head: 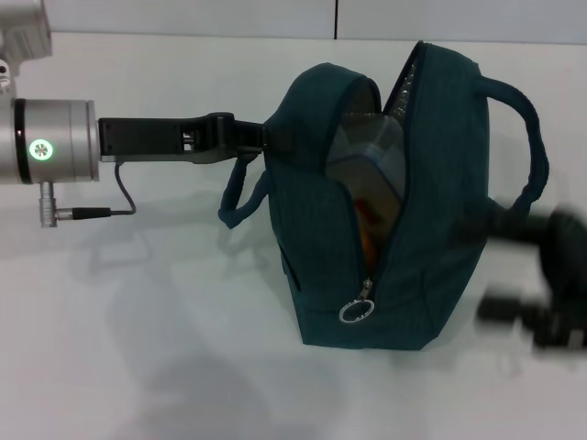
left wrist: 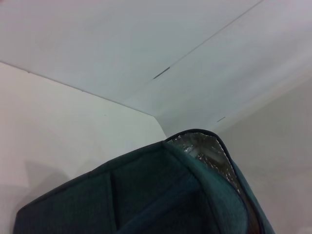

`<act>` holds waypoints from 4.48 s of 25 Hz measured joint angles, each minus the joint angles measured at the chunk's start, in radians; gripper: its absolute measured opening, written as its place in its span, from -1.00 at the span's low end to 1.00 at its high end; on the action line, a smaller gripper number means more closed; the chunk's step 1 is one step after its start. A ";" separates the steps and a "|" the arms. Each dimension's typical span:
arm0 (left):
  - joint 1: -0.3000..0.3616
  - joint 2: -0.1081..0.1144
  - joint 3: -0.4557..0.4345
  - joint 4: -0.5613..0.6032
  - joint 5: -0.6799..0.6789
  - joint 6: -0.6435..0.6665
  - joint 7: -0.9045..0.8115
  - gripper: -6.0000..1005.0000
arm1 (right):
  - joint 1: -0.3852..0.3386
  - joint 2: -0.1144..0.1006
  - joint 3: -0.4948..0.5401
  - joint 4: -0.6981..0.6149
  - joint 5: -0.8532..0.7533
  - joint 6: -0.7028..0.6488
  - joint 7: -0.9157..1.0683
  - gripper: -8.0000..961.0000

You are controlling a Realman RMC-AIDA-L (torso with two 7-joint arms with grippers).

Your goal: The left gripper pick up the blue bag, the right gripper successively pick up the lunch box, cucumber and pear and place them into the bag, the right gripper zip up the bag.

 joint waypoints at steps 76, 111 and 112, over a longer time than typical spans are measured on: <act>0.013 0.009 0.000 0.000 -0.013 -0.003 0.001 -0.73 | 0.124 0.069 -0.053 0.031 -0.267 0.545 0.087 0.33; 0.015 0.012 0.000 0.000 -0.013 -0.005 0.024 -0.72 | 0.097 0.074 -0.061 0.045 -0.163 0.580 0.049 -0.87; 0.015 0.012 0.000 0.000 -0.013 -0.005 0.024 -0.72 | 0.095 0.073 -0.063 0.045 -0.165 0.575 0.051 -0.90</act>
